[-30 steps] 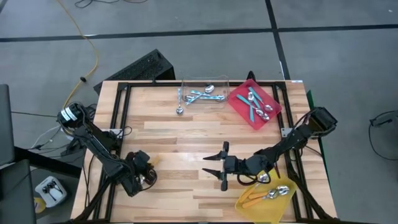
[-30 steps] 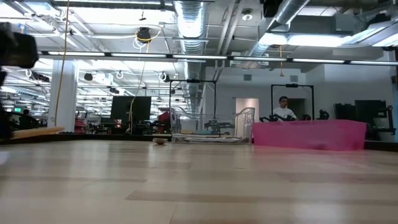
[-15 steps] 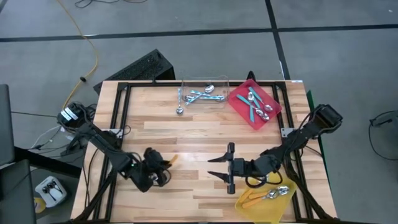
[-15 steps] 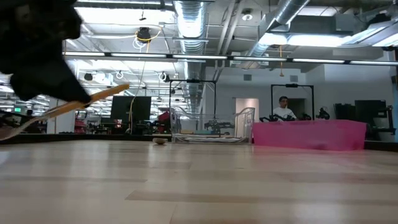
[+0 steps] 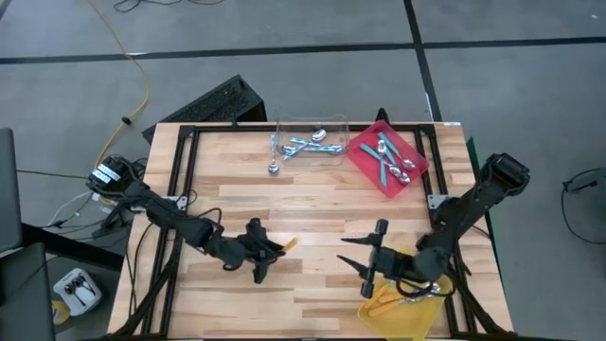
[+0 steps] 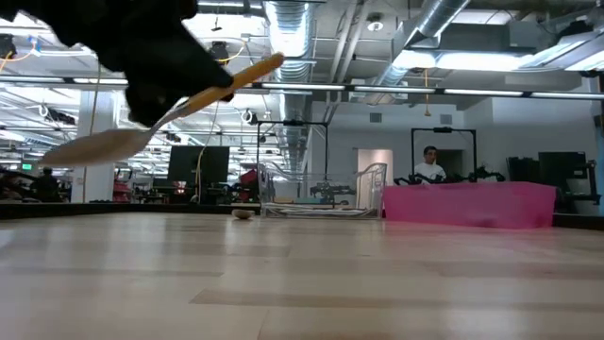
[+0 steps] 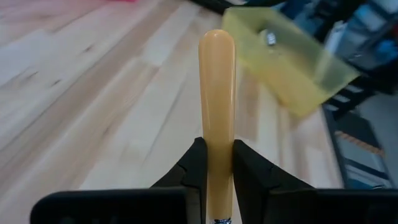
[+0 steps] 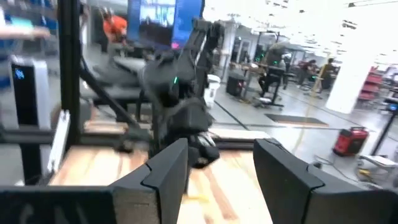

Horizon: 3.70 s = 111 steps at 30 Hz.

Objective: Sort silverware by color (type)
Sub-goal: Put the orange spoon into the yellow bin

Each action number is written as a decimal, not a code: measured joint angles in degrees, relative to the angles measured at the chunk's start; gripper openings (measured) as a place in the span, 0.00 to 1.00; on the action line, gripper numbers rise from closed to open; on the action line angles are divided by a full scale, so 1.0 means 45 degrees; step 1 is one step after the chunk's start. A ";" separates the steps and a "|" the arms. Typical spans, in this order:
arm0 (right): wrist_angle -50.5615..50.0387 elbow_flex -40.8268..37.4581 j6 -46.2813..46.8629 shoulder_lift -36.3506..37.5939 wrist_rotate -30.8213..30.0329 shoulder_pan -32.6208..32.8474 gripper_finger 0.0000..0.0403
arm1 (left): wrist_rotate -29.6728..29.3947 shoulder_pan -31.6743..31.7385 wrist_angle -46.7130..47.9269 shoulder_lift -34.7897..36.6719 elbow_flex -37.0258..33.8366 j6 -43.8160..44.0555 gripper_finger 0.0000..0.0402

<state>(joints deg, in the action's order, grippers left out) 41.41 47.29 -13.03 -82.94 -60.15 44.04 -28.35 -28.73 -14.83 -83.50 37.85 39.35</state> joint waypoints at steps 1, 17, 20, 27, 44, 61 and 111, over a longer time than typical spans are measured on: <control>-0.0464 0.0000 0.0026 0.0062 -0.0077 0.0128 0.51 | 0.0361 0.0140 -0.0309 0.0000 0.0000 -0.0248 0.08; -0.3346 0.0000 0.3863 -0.0183 0.4637 -0.1507 0.51 | 0.4017 0.1220 -0.3908 0.0010 0.0000 -0.3244 0.09; -0.3270 -0.0011 0.4172 -0.0364 0.4998 -0.1958 0.52 | 0.4363 0.1220 -0.4977 0.0010 0.0010 -0.4540 0.09; -0.1802 0.0036 0.3089 -0.1054 0.5768 -0.2708 0.62 | 0.5275 0.1259 -0.5808 0.0015 0.0019 -0.5082 0.09; -0.0872 0.1947 -0.0459 -0.2890 0.8413 -0.3540 0.66 | 0.7577 0.1316 -0.5830 0.0015 0.0019 -0.4812 0.10; -0.1806 0.2647 -0.0454 -0.2890 0.9799 -0.3539 0.66 | 0.9618 0.2542 -0.5798 0.0015 0.0015 -0.4112 0.10; -0.1978 0.2647 0.0342 -0.2866 1.0314 -0.3995 0.13 | 1.0241 0.2646 -0.5594 0.0000 -0.0010 -0.5369 0.26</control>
<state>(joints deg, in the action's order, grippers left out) 32.50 59.20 -11.49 -95.83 -13.74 26.07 17.74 -16.83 -40.01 -83.50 37.80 15.19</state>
